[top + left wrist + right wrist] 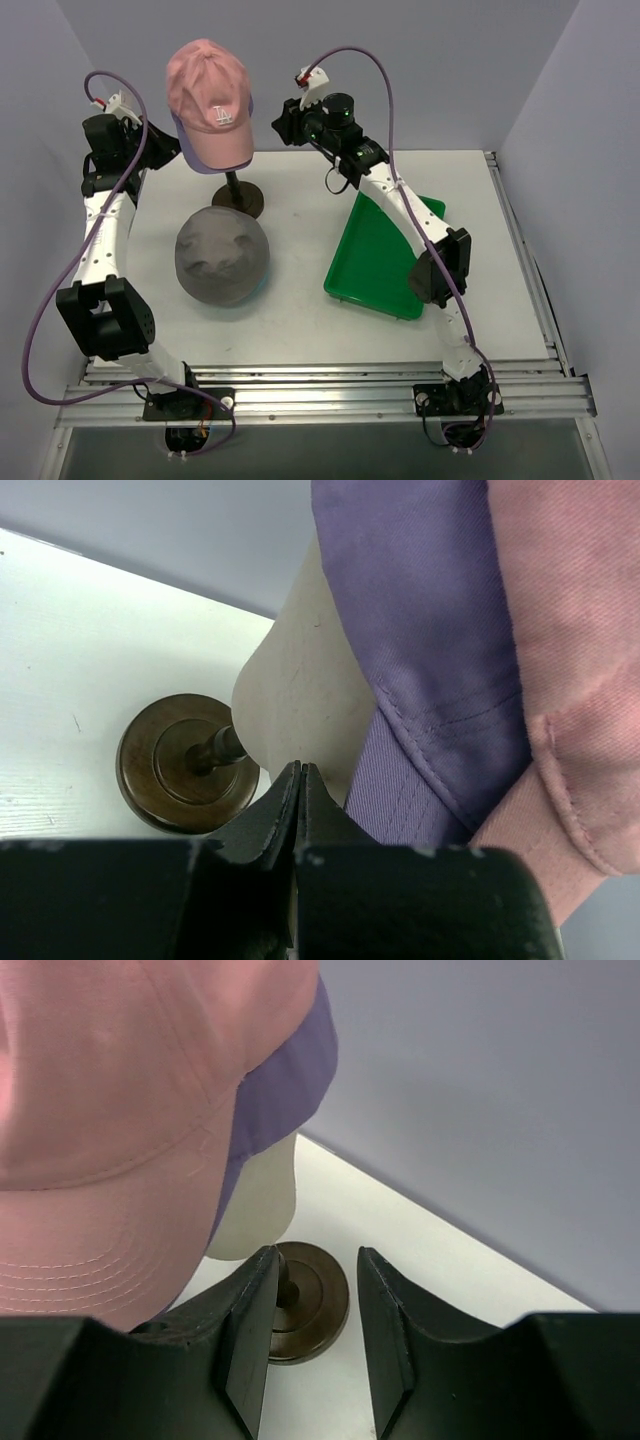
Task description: Stack the hats
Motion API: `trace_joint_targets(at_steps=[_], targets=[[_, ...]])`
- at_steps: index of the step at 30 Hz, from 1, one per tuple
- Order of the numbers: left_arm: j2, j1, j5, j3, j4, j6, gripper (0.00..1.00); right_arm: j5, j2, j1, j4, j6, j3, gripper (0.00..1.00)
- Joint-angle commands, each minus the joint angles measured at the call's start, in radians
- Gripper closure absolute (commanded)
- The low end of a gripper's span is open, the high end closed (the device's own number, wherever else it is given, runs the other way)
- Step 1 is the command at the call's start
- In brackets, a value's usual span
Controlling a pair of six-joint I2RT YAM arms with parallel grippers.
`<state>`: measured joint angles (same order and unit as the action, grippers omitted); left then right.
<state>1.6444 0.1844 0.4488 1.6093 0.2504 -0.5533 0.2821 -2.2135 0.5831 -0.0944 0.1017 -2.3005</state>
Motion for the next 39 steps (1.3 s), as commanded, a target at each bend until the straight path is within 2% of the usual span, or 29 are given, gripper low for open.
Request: trace_joint_targets(at_steps=[1,4,12,21,29,39], targets=[[0.006,-0.003,0.031,0.043,-0.056,-0.011,0.96,0.045,0.029,0.018,-0.070,0.029,-0.048,0.66],[0.011,-0.003,0.037,0.047,-0.056,-0.010,0.96,0.071,0.017,0.027,-0.091,0.026,-0.056,0.66],[0.022,-0.003,0.042,0.051,-0.056,-0.003,0.96,0.034,-0.006,0.086,-0.094,-0.037,-0.069,0.67],[0.015,-0.003,0.045,0.041,-0.059,-0.002,0.96,-0.024,-0.057,0.098,-0.119,-0.065,-0.106,0.67],[0.018,-0.005,0.047,0.041,-0.065,-0.005,0.96,-0.158,-0.052,0.123,-0.157,-0.123,-0.073,0.69],[0.022,-0.013,0.047,0.041,-0.068,-0.007,0.96,-0.136,-0.075,0.129,-0.145,-0.117,-0.097,0.69]])
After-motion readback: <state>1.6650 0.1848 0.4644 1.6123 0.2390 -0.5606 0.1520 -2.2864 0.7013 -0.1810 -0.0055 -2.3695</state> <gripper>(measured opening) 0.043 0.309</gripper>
